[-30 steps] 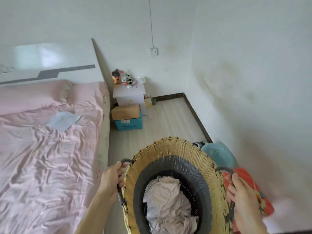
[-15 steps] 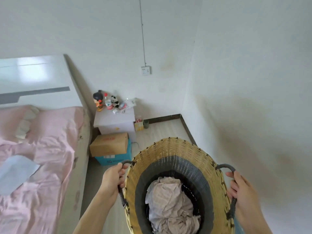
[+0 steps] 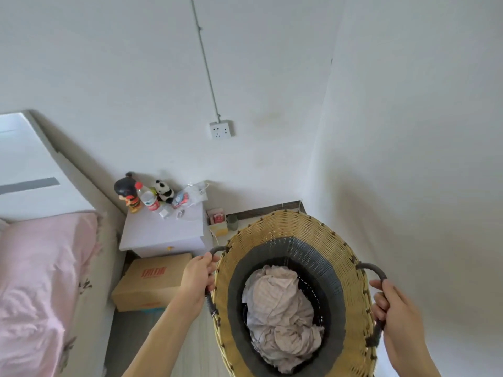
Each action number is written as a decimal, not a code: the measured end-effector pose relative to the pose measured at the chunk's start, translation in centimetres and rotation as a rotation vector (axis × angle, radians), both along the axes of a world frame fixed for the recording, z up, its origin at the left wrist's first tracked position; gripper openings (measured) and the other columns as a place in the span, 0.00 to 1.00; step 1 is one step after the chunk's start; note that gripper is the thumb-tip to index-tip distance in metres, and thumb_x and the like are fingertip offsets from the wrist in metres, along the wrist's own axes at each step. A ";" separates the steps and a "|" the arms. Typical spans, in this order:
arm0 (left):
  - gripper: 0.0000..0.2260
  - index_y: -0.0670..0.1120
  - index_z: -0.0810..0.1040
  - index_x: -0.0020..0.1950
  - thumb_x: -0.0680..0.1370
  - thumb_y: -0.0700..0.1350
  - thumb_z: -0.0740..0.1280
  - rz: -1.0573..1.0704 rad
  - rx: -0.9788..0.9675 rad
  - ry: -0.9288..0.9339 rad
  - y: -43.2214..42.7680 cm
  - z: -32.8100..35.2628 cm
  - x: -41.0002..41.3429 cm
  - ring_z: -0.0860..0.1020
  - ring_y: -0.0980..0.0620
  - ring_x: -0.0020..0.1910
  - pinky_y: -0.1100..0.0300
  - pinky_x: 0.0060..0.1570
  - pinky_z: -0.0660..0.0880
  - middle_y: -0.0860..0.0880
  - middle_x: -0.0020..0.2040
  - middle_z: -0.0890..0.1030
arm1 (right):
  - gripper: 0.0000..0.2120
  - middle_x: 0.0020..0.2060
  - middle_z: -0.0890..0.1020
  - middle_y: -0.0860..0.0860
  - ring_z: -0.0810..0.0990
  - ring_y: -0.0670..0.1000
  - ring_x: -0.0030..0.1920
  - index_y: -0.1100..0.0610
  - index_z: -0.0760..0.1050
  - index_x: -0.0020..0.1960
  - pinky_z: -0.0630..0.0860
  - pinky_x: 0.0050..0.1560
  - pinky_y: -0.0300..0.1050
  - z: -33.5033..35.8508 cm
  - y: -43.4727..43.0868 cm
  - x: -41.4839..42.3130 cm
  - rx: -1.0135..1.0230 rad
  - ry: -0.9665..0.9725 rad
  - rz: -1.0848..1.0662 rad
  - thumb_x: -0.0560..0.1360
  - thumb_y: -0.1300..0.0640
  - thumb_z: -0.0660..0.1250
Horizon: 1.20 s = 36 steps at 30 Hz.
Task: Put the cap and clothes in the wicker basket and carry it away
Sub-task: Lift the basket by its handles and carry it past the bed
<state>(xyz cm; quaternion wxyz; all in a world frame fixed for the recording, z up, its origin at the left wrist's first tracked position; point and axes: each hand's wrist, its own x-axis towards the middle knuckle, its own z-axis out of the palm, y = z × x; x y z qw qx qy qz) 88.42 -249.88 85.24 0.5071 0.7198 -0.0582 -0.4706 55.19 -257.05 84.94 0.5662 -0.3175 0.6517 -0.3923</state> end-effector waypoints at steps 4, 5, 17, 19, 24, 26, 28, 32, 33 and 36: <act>0.13 0.39 0.76 0.51 0.83 0.44 0.55 0.014 0.027 0.033 -8.8 -3.6 2.2 0.61 0.54 0.25 0.58 0.30 0.60 0.51 0.28 0.67 | 0.16 0.29 0.68 0.52 0.65 0.52 0.31 0.60 0.78 0.48 0.63 0.36 0.48 -2.8 -11.4 3.0 0.022 0.101 0.092 0.82 0.51 0.56; 0.13 0.39 0.76 0.51 0.83 0.44 0.55 0.013 0.043 0.042 -10.9 -4.7 2.8 0.61 0.53 0.25 0.58 0.30 0.60 0.51 0.28 0.67 | 0.16 0.30 0.69 0.53 0.67 0.52 0.33 0.59 0.78 0.48 0.65 0.37 0.49 -3.9 -14.1 3.7 0.045 0.124 0.108 0.82 0.51 0.56; 0.09 0.40 0.75 0.52 0.81 0.41 0.56 -0.335 0.488 -0.044 -36.1 -27.4 9.2 0.78 0.46 0.40 0.47 0.54 0.79 0.43 0.40 0.80 | 0.20 0.37 0.76 0.57 0.72 0.55 0.40 0.71 0.76 0.51 0.67 0.44 0.49 -23.1 -40.0 12.3 0.370 0.452 0.158 0.82 0.54 0.55; 0.08 0.42 0.74 0.51 0.81 0.42 0.56 -0.396 0.512 -0.084 -39.7 -30.5 9.8 0.80 0.47 0.42 0.49 0.52 0.78 0.44 0.42 0.81 | 0.20 0.37 0.75 0.57 0.72 0.54 0.39 0.71 0.74 0.51 0.68 0.43 0.49 -26.2 -43.9 13.3 0.376 0.487 0.161 0.82 0.54 0.55; 0.10 0.44 0.73 0.55 0.83 0.46 0.54 -0.429 0.523 -0.206 -46.6 -38.3 11.5 0.79 0.49 0.45 0.54 0.47 0.75 0.46 0.45 0.81 | 0.14 0.38 0.81 0.55 0.77 0.54 0.40 0.61 0.78 0.50 0.70 0.40 0.47 -34.9 -50.8 14.8 0.331 0.488 0.154 0.79 0.53 0.58; 0.11 0.45 0.72 0.55 0.83 0.47 0.52 -0.384 0.501 -0.258 -47.4 -40.7 11.6 0.80 0.48 0.43 0.53 0.44 0.77 0.45 0.44 0.80 | 0.12 0.36 0.79 0.49 0.77 0.53 0.42 0.58 0.77 0.47 0.69 0.41 0.47 -37.9 -52.2 15.1 0.299 0.483 0.153 0.79 0.52 0.59; 0.10 0.47 0.70 0.56 0.83 0.49 0.52 -0.348 0.474 -0.341 -47.8 -41.6 11.0 0.79 0.50 0.38 0.54 0.37 0.77 0.45 0.43 0.80 | 0.12 0.38 0.79 0.47 0.77 0.53 0.46 0.54 0.76 0.48 0.70 0.46 0.48 -40.5 -51.9 15.2 0.288 0.521 0.093 0.78 0.47 0.59; 0.20 0.56 0.57 0.76 0.83 0.47 0.52 -0.408 0.411 -0.487 -47.7 -42.1 10.2 0.80 0.49 0.37 0.54 0.33 0.79 0.50 0.44 0.79 | 0.28 0.69 0.70 0.61 0.69 0.66 0.68 0.53 0.65 0.71 0.69 0.62 0.61 -45.4 -47.1 14.8 0.481 0.680 0.138 0.75 0.42 0.62; 0.22 0.55 0.54 0.78 0.83 0.46 0.53 -0.436 0.429 -0.500 -47.7 -42.2 10.0 0.81 0.49 0.38 0.53 0.34 0.80 0.50 0.45 0.79 | 0.36 0.75 0.62 0.57 0.65 0.65 0.71 0.49 0.52 0.78 0.68 0.63 0.62 -46.0 -45.5 15.0 0.669 0.623 0.145 0.75 0.45 0.64; 0.23 0.54 0.56 0.78 0.83 0.44 0.53 -0.456 0.449 -0.507 -48.1 -42.0 9.8 0.81 0.50 0.38 0.57 0.32 0.80 0.49 0.46 0.79 | 0.39 0.68 0.73 0.51 0.80 0.62 0.57 0.41 0.45 0.76 0.82 0.42 0.63 -49.3 -40.7 15.2 0.918 0.265 0.129 0.73 0.51 0.65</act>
